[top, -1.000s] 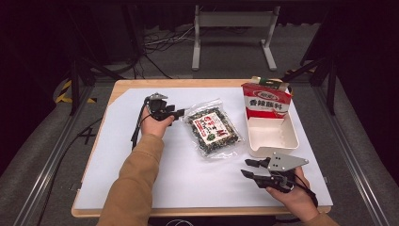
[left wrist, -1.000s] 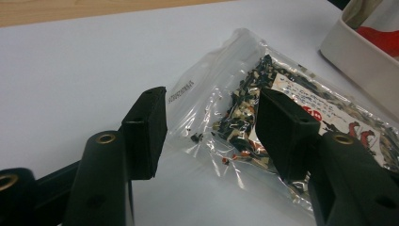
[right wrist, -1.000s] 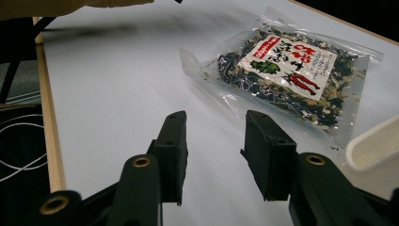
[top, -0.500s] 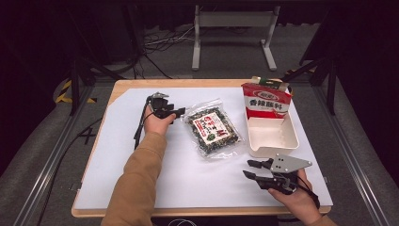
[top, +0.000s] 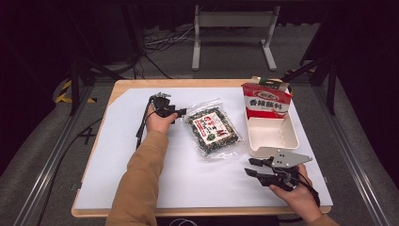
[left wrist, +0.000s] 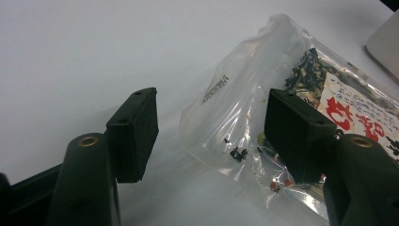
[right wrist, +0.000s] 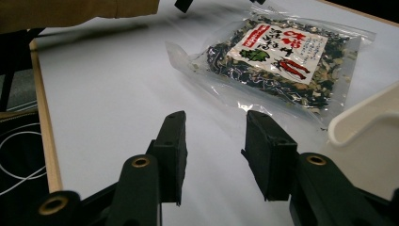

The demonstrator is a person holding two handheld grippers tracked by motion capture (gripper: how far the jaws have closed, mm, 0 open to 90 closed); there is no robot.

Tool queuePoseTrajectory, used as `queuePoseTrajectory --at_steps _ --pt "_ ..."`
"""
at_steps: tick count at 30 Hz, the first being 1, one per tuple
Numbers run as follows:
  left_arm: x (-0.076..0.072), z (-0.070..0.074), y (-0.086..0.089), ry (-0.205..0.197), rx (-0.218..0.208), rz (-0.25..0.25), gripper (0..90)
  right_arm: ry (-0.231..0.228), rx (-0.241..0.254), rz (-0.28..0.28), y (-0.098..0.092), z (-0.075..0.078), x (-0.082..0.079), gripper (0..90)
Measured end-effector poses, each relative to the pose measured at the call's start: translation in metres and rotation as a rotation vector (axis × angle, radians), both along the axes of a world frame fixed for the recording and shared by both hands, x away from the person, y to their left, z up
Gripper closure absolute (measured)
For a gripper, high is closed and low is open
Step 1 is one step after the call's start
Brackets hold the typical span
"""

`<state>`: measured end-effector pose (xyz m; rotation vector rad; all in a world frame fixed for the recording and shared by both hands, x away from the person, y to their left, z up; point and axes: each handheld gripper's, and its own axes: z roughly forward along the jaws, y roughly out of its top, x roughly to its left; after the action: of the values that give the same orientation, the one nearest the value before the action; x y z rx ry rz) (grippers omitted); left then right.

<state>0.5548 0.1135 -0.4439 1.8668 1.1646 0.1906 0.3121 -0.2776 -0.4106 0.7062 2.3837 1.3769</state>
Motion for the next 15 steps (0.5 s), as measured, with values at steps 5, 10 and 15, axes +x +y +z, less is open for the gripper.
queuePoseTrajectory --at_steps 5,10,15 --pt "0.002 -0.005 0.0 0.036 -0.042 -0.006 40.8 -0.001 0.002 0.01 0.002 0.0 -0.001 58.0" --pt "0.005 -0.01 -0.002 0.047 -0.049 -0.028 40.5 0.0 0.0 0.008 0.001 0.0 -0.001 57.7" --pt "0.005 -0.012 -0.003 0.071 -0.08 -0.035 41.8 0.001 -0.006 0.015 0.002 -0.002 -0.001 56.9"
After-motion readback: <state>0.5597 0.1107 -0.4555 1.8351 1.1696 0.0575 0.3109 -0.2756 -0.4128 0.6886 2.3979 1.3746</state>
